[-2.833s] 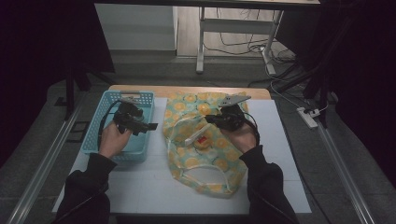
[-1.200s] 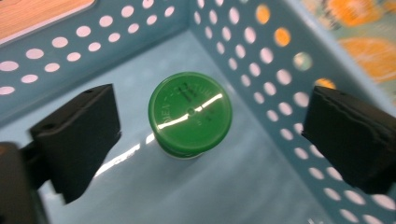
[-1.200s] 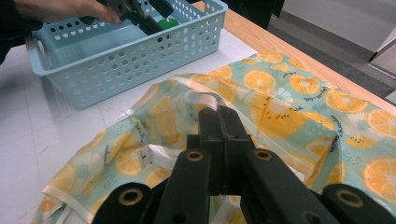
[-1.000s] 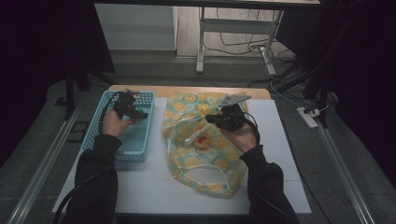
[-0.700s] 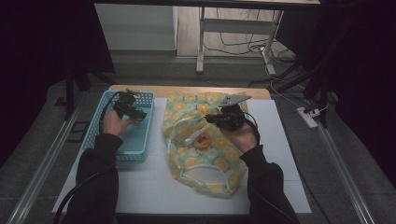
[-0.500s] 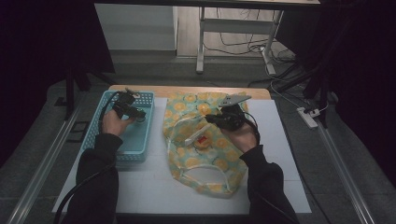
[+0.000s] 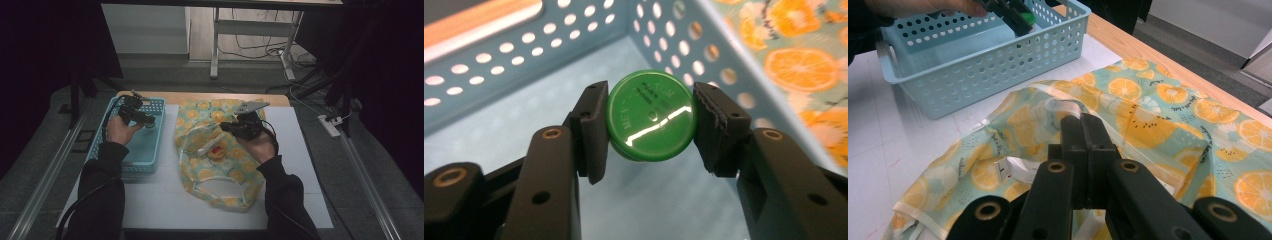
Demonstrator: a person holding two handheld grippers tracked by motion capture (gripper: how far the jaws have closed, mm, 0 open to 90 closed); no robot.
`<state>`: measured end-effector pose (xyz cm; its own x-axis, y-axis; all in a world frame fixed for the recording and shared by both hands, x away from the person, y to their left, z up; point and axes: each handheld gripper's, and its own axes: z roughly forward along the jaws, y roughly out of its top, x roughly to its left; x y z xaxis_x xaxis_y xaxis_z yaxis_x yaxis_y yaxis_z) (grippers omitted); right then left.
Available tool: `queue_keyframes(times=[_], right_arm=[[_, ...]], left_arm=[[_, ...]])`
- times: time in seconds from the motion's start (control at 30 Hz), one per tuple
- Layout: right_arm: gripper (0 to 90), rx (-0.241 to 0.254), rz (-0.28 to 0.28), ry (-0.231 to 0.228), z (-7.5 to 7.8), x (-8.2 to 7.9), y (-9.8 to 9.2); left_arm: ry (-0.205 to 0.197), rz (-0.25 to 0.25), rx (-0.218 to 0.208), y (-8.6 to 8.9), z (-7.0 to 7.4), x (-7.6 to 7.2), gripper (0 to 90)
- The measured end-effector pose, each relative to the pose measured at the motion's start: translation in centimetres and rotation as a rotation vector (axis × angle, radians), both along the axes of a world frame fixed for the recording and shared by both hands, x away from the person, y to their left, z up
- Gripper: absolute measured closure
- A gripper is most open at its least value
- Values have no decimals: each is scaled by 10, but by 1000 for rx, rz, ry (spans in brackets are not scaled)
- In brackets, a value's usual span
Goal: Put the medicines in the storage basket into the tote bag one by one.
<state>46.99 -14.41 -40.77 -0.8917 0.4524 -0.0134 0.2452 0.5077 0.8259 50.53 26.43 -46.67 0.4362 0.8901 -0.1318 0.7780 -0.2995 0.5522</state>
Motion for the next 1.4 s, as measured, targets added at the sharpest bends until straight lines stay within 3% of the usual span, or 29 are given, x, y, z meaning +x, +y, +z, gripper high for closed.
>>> queue_keyframes(times=[0.67,1.4], right_arm=[[900,6,-1,-3,1,0,0],[900,7,-4,-3,0,0,0]], left_arm=[[-63,-83,-38,-4,41,-25,518],[-117,-236,-67,-44,64,-49,518]])
